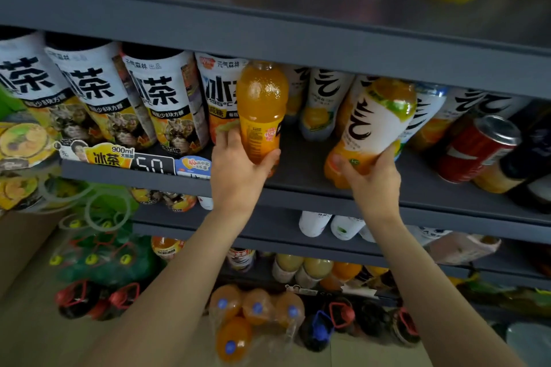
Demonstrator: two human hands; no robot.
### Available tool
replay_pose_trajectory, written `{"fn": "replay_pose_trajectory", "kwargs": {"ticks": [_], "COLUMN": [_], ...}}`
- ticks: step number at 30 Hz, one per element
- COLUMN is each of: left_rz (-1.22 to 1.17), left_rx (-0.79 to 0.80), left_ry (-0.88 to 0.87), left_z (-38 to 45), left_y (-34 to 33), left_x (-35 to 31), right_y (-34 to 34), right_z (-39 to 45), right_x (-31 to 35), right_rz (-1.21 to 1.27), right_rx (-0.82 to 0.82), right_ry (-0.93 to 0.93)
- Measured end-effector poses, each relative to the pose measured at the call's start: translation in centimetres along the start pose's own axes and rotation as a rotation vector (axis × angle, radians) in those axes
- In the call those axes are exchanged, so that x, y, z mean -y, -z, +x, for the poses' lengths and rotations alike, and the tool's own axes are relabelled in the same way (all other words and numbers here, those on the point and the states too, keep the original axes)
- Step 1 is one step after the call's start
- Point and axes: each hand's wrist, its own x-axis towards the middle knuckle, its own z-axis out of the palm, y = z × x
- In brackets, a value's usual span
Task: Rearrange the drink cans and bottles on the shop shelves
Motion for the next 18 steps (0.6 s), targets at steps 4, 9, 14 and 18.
{"fn": "replay_pose_trajectory", "kwargs": {"ticks": [4, 9, 14, 18], "left_rz": [0.15, 0.231, 0.166, 0.112], "left_rx": [0.02, 0.094, 0.041, 0.015], "left_ry": [-0.034, -0.021, 0.078, 0.002], "left_z": [0.0, 0.8, 1.0, 0.4], "left_y": [0.1, -0.5, -2.8, -3.1], "left_x": [-0.3, -2.3, -3.9, -2.7], "right_y": [0.2, 0.4, 0.1, -1.5], "right_z": [0.4, 0.5, 0.6, 1.4], "right_x": [-0.1, -0.2, 0.1, 1.1], "right_rz": [-0.131, -0.179, -0.162, -0.142], "right_rx": [0.007, -0.014, 0.017, 0.043], "right_ry": [0.054, 0.043, 0.087, 0.103]}}
